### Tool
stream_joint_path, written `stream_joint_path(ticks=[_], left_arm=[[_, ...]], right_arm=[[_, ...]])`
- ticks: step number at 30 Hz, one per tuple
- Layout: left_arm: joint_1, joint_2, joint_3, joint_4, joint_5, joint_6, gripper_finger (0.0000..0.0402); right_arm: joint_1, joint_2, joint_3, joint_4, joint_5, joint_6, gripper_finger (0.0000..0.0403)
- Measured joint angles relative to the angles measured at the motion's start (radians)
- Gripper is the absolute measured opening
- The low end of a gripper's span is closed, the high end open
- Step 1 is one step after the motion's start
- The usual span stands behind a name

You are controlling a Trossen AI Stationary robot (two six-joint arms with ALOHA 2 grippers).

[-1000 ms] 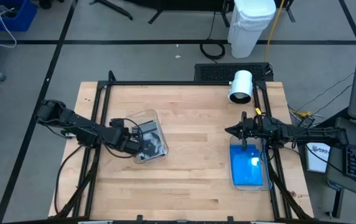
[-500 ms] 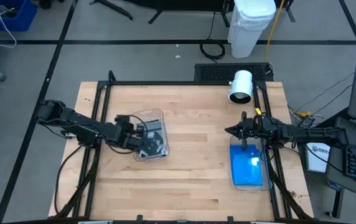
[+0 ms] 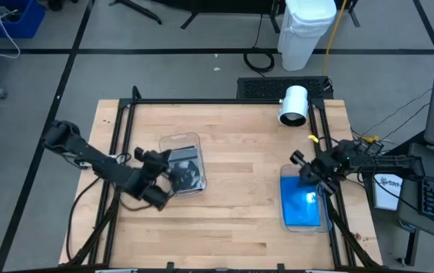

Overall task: Pick & place jewel cases by type
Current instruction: Adjust the left transparent bin, then adjust the right transparent bin

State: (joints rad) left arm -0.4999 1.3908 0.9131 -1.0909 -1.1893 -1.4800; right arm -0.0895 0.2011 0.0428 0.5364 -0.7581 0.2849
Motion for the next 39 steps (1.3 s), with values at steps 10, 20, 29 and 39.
stream_joint_path(ticks=[10,20,29,39], left_arm=[[-0.25,0.0,-0.088,0.239,-0.193,0.051,0.0005],[-0.313,0.001,-0.213,0.698,-0.225,0.323,0.0005],[-0.295,0.002,-0.233,0.866,-0.215,0.484,0.0007],[-0.259,0.056,-0.234,0.891,-0.154,0.472,0.0004]], right_arm=[[0.179,0.135,0.173,-0.435,0.301,-0.157,0.0],[0.604,0.518,0.55,-1.008,0.869,-0.212,0.0],[0.745,0.823,0.721,-1.382,0.943,0.05,0.0],[0.744,0.991,0.719,-1.485,0.838,0.255,0.0]])
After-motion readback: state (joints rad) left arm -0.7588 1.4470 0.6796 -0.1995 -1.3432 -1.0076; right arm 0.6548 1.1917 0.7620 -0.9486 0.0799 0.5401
